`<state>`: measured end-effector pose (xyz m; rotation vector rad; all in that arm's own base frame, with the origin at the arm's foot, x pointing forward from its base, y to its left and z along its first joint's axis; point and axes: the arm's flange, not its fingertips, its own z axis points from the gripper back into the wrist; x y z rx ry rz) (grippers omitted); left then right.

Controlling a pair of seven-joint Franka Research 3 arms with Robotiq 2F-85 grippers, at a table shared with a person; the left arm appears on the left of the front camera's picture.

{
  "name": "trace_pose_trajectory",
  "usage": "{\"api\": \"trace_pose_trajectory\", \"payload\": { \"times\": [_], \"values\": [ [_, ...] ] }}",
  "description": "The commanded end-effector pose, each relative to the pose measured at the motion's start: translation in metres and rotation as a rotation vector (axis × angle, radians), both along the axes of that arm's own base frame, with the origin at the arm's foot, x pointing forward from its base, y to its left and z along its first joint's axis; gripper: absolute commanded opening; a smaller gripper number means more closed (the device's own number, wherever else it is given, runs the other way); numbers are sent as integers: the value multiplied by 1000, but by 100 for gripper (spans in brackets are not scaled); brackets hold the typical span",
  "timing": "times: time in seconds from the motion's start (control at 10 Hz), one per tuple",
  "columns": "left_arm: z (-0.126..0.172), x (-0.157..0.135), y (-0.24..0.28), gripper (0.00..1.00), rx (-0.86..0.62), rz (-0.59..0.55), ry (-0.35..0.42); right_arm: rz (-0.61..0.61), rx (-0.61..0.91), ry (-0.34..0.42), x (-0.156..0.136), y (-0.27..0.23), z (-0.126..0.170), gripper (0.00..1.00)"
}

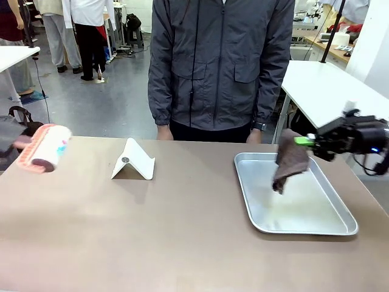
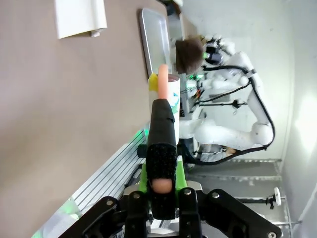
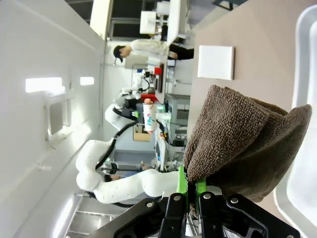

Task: Clean the surface of the table.
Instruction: Return the Lint Roller and towel to their original positions.

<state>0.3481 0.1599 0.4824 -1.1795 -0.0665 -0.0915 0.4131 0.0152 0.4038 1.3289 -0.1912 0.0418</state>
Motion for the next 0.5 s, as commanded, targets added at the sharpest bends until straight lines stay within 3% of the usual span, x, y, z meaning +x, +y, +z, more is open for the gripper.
{"api": "trace_pose_trajectory", "payload": {
  "times": [0.0, 0.2, 0.4],
  "values": [
    [30, 27, -47, 22, 128, -18, 34, -14, -34, 38, 28, 44, 9, 7],
    [65, 58, -118, 22, 297, -23, 42, 107, -102, 51, 49, 104, 4, 7],
    [80, 81, -178, 22, 424, -19, 40, 154, -193, 84, 67, 152, -18, 7]
  ]
}}
